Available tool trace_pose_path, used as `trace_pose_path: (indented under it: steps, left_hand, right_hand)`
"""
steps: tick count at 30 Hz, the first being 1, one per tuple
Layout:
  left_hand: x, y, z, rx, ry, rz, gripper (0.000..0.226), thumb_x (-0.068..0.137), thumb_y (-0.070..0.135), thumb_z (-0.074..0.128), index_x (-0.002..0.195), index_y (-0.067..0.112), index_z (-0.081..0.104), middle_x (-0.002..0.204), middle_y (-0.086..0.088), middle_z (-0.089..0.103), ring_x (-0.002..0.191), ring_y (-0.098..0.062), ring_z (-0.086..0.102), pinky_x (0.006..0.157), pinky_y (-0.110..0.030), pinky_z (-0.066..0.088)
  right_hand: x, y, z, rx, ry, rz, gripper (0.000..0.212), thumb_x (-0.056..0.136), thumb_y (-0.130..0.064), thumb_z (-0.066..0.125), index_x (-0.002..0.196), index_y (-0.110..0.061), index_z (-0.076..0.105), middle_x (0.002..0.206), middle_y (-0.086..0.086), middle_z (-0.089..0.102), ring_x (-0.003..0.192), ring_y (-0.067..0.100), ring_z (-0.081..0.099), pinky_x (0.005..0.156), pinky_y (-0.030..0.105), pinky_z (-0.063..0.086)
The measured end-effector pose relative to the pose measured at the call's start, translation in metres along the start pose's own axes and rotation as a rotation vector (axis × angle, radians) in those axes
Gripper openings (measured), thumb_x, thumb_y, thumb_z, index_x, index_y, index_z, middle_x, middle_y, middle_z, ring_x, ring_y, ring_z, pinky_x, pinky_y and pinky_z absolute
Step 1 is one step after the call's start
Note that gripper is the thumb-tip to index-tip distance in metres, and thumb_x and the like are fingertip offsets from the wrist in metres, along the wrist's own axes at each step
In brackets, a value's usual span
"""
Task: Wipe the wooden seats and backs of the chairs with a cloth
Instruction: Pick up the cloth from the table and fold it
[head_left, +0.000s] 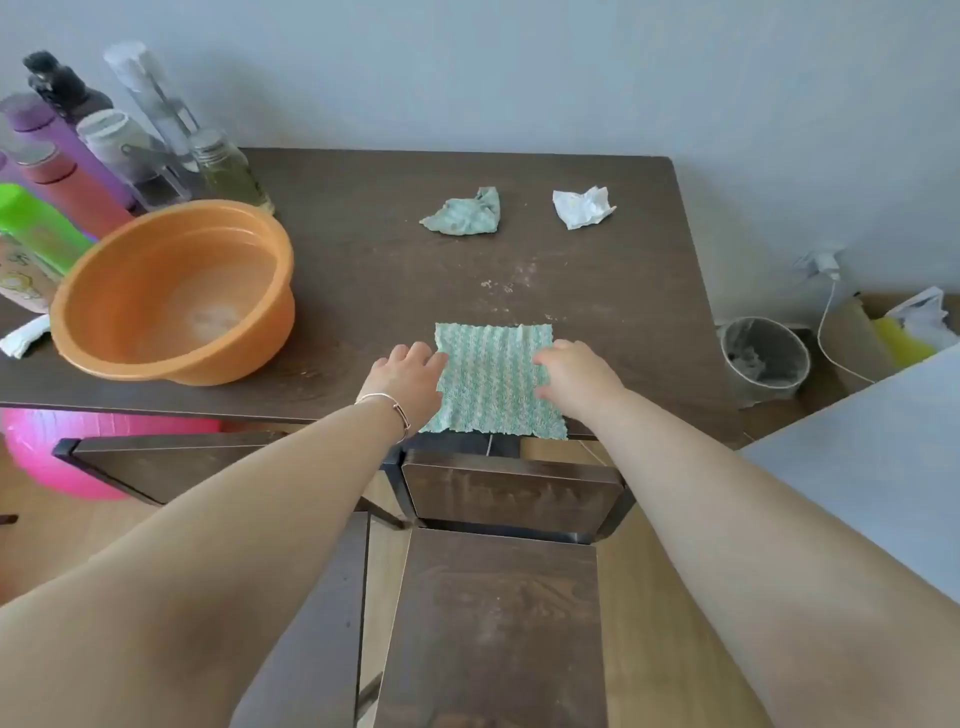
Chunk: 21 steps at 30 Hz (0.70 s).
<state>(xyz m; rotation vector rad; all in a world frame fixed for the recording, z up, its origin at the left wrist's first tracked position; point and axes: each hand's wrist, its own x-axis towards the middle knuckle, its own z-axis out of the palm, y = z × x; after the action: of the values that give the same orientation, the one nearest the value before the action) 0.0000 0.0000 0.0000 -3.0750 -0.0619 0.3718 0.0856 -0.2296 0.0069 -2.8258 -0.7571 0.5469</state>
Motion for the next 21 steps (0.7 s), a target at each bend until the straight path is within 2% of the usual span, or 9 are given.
trace_pose_path:
  steps: [2,5,11,15,18,21]
  left_hand:
    - [0.011,0.001,0.006,0.024,-0.026,0.023,0.047,0.096,0.031,0.046,0.141,0.023,0.035,0.135,-0.004,0.040,0.119,-0.027,0.041,0.095,-0.039,0.042]
    - [0.022,0.002,0.019,0.035,-0.050,0.037,0.044,0.097,0.041,0.047,0.137,0.023,0.040,0.131,-0.004,0.043,0.117,-0.026,0.042,0.095,-0.040,0.043]
    - [0.035,-0.006,0.029,-0.097,-0.030,0.017,0.038,0.095,0.045,0.053,0.131,0.030,0.050,0.127,0.001,0.047,0.115,-0.023,0.044,0.097,-0.039,0.040]
    - [0.036,-0.004,0.030,-0.201,-0.054,-0.032,0.029,0.094,0.037,0.058,0.121,0.026,0.056,0.118,0.000,0.056,0.107,-0.023,0.052,0.089,-0.039,0.045]
    - [0.033,-0.003,0.027,-0.284,-0.069,-0.093,0.024,0.094,0.033,0.060,0.116,0.026,0.058,0.111,-0.001,0.061,0.097,-0.023,0.056,0.080,-0.038,0.050]
    - [0.025,-0.006,0.019,-0.265,-0.066,-0.089,0.025,0.094,0.037,0.056,0.118,0.028,0.060,0.113,-0.002,0.061,0.097,-0.024,0.058,0.079,-0.038,0.053]
  right_hand:
    - [0.008,0.001,0.006,-0.019,-0.009,0.003,0.039,0.091,-0.027,0.067,0.126,-0.011,0.059,0.123,0.009,0.055,0.114,0.030,0.048,0.092,0.048,0.049]
    - [0.013,0.006,0.019,-0.039,0.003,0.016,0.036,0.090,-0.029,0.068,0.121,-0.011,0.062,0.120,0.007,0.055,0.112,0.029,0.047,0.091,0.047,0.049]
    - [0.013,0.013,0.034,0.107,0.087,0.036,0.042,0.090,-0.028,0.069,0.129,-0.016,0.061,0.129,0.003,0.056,0.118,0.025,0.044,0.095,0.042,0.045]
    - [0.009,0.013,0.038,0.187,0.098,0.075,0.023,0.092,-0.022,0.067,0.114,-0.015,0.066,0.112,0.004,0.062,0.119,0.027,0.046,0.090,0.040,0.044]
    - [0.002,0.014,0.037,0.196,0.084,0.124,0.014,0.095,-0.019,0.062,0.108,-0.014,0.067,0.115,0.007,0.063,0.129,0.031,0.043,0.099,0.043,0.043]
    - [-0.006,0.015,0.031,0.198,0.093,0.141,0.015,0.096,-0.018,0.061,0.108,-0.014,0.068,0.114,0.008,0.063,0.124,0.032,0.048,0.104,0.044,0.041]
